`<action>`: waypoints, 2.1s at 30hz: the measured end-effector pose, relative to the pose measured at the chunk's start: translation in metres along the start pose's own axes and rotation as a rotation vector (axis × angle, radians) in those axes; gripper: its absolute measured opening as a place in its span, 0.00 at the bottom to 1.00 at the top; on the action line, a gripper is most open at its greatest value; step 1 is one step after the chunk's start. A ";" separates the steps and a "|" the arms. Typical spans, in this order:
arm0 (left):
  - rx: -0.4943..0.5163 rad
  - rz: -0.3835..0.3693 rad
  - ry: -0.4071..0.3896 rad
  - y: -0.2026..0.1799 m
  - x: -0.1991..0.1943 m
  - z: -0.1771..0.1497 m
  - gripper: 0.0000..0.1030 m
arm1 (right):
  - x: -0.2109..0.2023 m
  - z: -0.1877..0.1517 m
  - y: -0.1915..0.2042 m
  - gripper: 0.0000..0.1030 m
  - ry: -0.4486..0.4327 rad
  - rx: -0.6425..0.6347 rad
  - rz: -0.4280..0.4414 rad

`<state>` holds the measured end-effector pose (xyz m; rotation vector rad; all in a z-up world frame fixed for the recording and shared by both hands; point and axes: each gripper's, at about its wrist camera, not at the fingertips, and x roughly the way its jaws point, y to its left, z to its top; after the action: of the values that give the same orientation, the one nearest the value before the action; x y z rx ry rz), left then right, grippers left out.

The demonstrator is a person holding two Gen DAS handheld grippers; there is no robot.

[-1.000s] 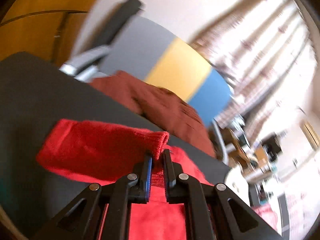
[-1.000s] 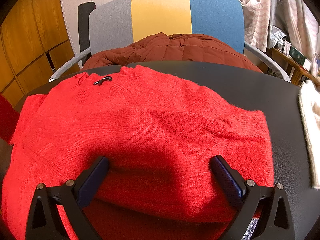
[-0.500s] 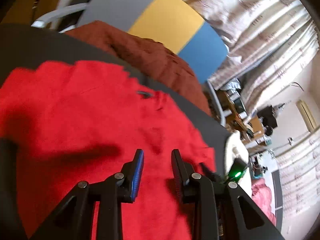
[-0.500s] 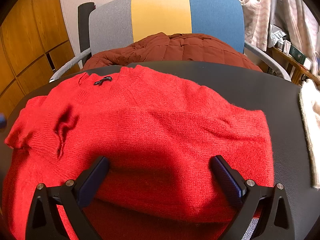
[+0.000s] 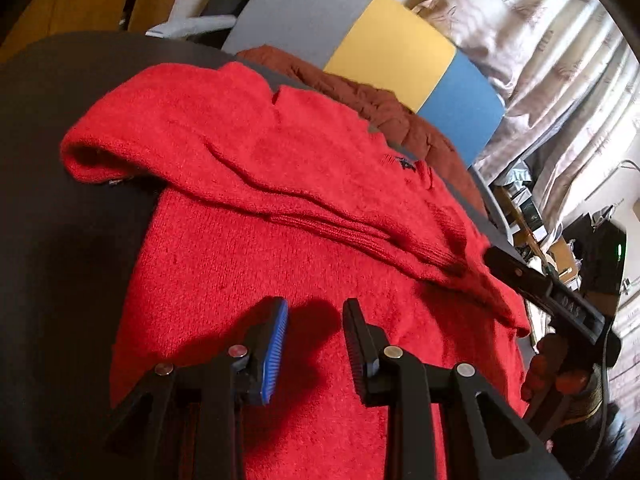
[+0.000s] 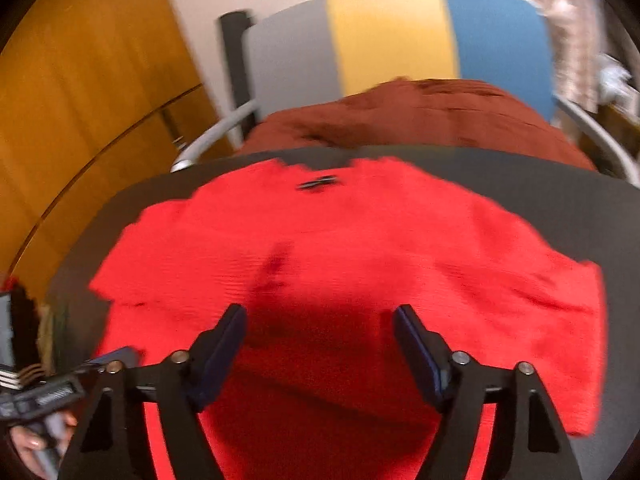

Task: Fold clothes

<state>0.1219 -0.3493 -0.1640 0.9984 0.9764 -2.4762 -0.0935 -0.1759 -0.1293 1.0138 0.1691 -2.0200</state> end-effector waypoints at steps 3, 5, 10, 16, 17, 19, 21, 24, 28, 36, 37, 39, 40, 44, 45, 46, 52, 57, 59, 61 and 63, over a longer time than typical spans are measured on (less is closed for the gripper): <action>0.051 0.021 -0.030 -0.005 0.001 -0.007 0.27 | 0.022 0.007 0.015 0.70 0.037 -0.010 0.006; 0.084 0.035 -0.051 -0.008 0.001 -0.011 0.27 | 0.037 0.012 0.018 0.62 0.066 0.009 -0.004; 0.073 0.010 -0.065 -0.003 0.003 -0.011 0.27 | 0.026 0.037 0.038 0.11 0.044 -0.066 -0.020; 0.073 0.009 -0.067 -0.003 0.003 -0.011 0.27 | -0.021 0.079 0.070 0.10 -0.050 -0.202 -0.014; 0.073 0.009 -0.068 -0.003 0.003 -0.011 0.27 | -0.029 0.086 0.075 0.10 -0.066 -0.224 -0.013; 0.073 0.009 -0.069 -0.002 0.003 -0.011 0.27 | -0.044 0.100 0.086 0.10 -0.097 -0.269 -0.011; 0.074 0.009 -0.070 -0.002 0.004 -0.011 0.27 | -0.064 0.111 0.087 0.10 -0.138 -0.266 -0.004; 0.081 0.016 -0.071 -0.003 0.004 -0.013 0.27 | -0.096 0.122 0.075 0.10 -0.196 -0.222 -0.001; 0.085 0.021 -0.071 -0.003 0.005 -0.014 0.27 | -0.118 0.112 0.038 0.10 -0.225 -0.158 -0.069; 0.091 0.029 -0.063 -0.002 0.004 -0.012 0.27 | -0.078 0.048 -0.077 0.10 -0.077 0.129 -0.189; 0.080 0.023 -0.056 -0.001 0.004 -0.010 0.27 | -0.072 0.042 -0.086 0.10 -0.060 0.156 -0.193; 0.016 -0.022 -0.026 0.003 0.004 -0.001 0.32 | -0.058 0.027 -0.106 0.10 -0.027 0.213 -0.201; -0.028 -0.063 -0.012 0.007 0.004 0.004 0.35 | -0.056 0.021 -0.112 0.10 -0.018 0.227 -0.202; -0.149 -0.116 -0.034 0.021 0.006 0.028 0.38 | -0.053 0.010 -0.123 0.11 -0.010 0.252 -0.191; -0.163 -0.112 -0.048 0.023 0.005 0.035 0.38 | -0.054 0.009 -0.124 0.11 -0.014 0.257 -0.185; -0.168 -0.106 -0.061 0.023 0.002 0.040 0.38 | -0.055 0.009 -0.126 0.11 -0.019 0.262 -0.175; -0.084 0.061 -0.137 0.014 -0.019 0.063 0.36 | -0.068 0.012 -0.128 0.11 -0.033 0.295 -0.102; 0.007 0.127 -0.154 -0.001 -0.020 0.083 0.36 | -0.061 0.011 -0.139 0.11 0.005 0.331 -0.130; 0.023 0.111 -0.157 -0.003 -0.024 0.090 0.36 | -0.073 0.013 -0.136 0.11 -0.022 0.346 -0.074; 0.046 0.118 -0.148 -0.007 -0.025 0.096 0.36 | -0.079 0.014 -0.133 0.11 -0.009 0.350 -0.051; 0.080 0.148 -0.119 -0.012 -0.016 0.100 0.36 | -0.073 0.012 -0.134 0.13 0.036 0.329 -0.104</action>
<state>0.0777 -0.4090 -0.0948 0.9008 0.7448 -2.4367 -0.1766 -0.0505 -0.1010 1.2671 -0.0986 -2.1703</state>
